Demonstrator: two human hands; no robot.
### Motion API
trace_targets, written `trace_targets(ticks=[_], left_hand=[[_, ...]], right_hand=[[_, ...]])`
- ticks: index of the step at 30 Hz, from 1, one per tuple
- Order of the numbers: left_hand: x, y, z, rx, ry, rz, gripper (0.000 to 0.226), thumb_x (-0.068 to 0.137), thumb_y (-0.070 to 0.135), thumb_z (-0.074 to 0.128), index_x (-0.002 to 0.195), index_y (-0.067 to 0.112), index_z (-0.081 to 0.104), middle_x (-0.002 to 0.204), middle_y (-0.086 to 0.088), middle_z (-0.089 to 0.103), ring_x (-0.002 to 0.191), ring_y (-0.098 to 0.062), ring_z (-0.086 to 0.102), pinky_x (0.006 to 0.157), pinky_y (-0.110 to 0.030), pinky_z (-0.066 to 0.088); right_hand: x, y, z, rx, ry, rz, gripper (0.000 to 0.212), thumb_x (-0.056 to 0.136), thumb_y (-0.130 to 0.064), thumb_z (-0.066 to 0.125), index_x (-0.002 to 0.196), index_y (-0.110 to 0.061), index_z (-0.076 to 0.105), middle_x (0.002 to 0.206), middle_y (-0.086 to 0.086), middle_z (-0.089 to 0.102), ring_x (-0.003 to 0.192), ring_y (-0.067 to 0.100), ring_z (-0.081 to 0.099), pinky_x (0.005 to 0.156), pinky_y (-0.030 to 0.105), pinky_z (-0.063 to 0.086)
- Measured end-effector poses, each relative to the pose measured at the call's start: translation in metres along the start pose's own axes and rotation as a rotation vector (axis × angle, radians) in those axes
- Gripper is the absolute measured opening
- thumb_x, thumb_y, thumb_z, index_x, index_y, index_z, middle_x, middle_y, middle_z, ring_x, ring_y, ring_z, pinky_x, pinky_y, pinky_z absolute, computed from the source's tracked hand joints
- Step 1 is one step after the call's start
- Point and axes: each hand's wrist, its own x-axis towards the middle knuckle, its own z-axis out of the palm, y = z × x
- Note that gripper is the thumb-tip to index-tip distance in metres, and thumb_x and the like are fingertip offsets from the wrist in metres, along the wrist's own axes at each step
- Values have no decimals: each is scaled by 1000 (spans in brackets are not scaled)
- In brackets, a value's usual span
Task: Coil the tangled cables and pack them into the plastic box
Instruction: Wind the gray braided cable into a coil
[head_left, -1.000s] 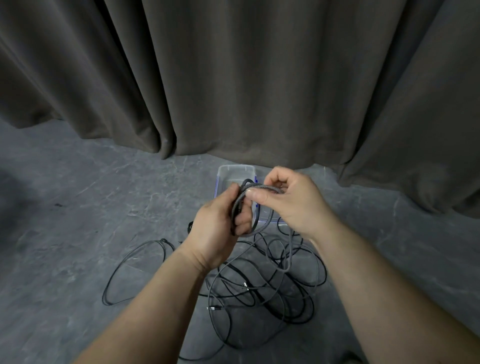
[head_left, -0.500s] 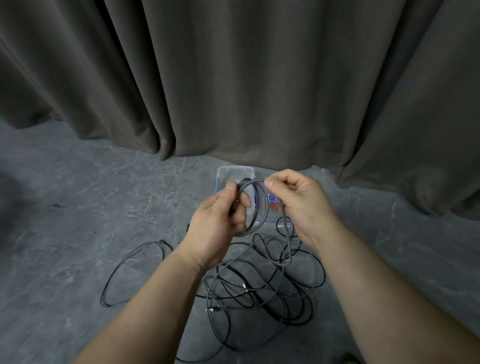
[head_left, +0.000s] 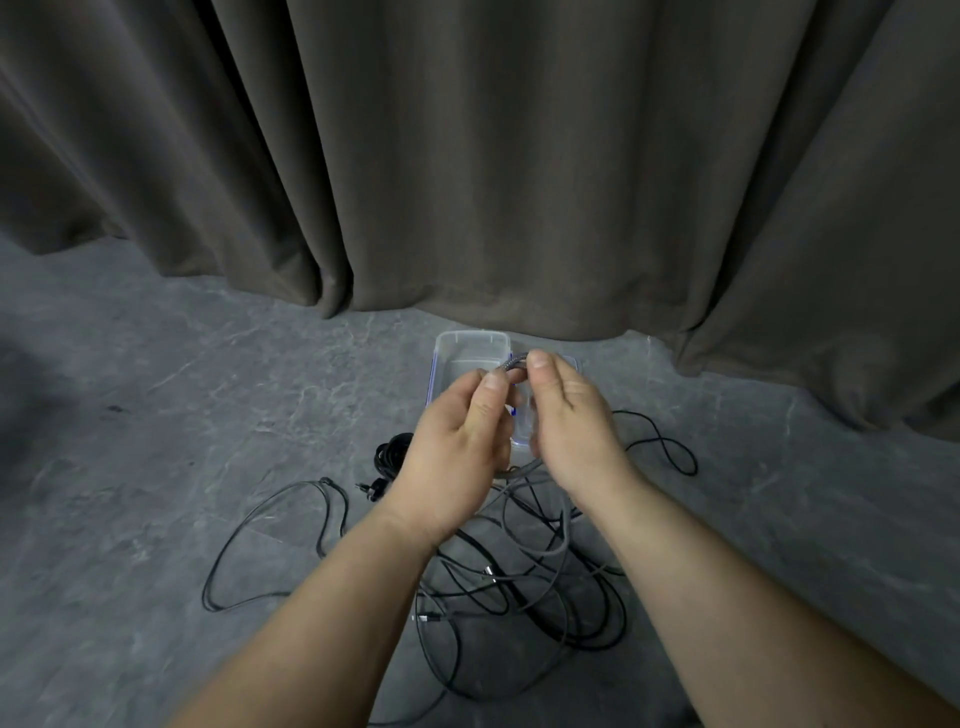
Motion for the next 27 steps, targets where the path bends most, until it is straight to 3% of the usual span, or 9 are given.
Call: trace_targets(ticks=[4,7,10,12,14,18,21,24,27], left_hand=[[-1,2,-1,0,2,14,35,96,36,42,82,10,61,55,1,48,49,-12,48,55,-21,45],[-2,2,-2,-86,-12,-38,37,85,45,47,78,10,60,45,3,35,42,-12,33,57,-28,43],[-2,4,0,-164,5,-74,36,88,41,47,72,9,53,44,6,26,43,-10,21,52,-25,33],[-1,6,0,-233,68,-108,36,98,30,42,69,10,47,44,6,25,43,-9,21,49,-22,31],[2,9,-2,-274,127,-112,35,102,21,37,68,12,43,46,6,24,45,-10,20,49,-24,28],[5,11,-5,-253,191,-68,33,103,20,35,71,15,39,46,8,25,46,-10,20,49,-24,27],[6,10,-6,-280,154,-50,31,104,20,33,75,13,41,50,7,27,45,-8,24,52,-23,33],[5,9,-8,-377,75,-58,30,103,18,32,79,9,48,54,3,35,48,-10,34,55,-22,36],[3,11,-7,-394,-4,-79,27,100,20,35,92,6,56,53,1,41,52,-13,44,58,-24,41]], right_hand=[[1,2,-4,21,56,-46,39,97,-53,39,73,-30,60,49,-18,53,44,0,45,55,22,33],[-1,1,-2,53,17,-46,43,95,-56,36,72,-26,58,58,-8,55,50,8,50,52,32,45],[-3,-4,-6,-48,-93,-48,39,102,-42,29,83,-23,57,77,-2,63,63,7,60,65,24,50],[-4,-4,-10,-170,-176,-69,33,101,-45,28,97,-27,56,84,-3,66,71,8,64,71,29,54],[-5,-1,-13,-214,-178,-93,26,101,-45,32,100,-31,54,75,-3,66,68,14,65,71,40,57],[-3,3,-11,-270,-33,-186,27,100,-40,40,96,-24,62,59,1,59,60,21,59,64,41,53],[3,2,-10,-122,20,-147,34,96,-40,47,107,-16,69,72,-5,66,70,12,61,72,33,51],[5,3,-11,-57,42,-132,23,98,-26,51,98,-14,71,55,-10,51,54,4,46,60,26,41],[6,4,-11,-8,26,-96,23,98,-32,52,94,-20,71,53,-6,53,51,10,49,56,29,42]])
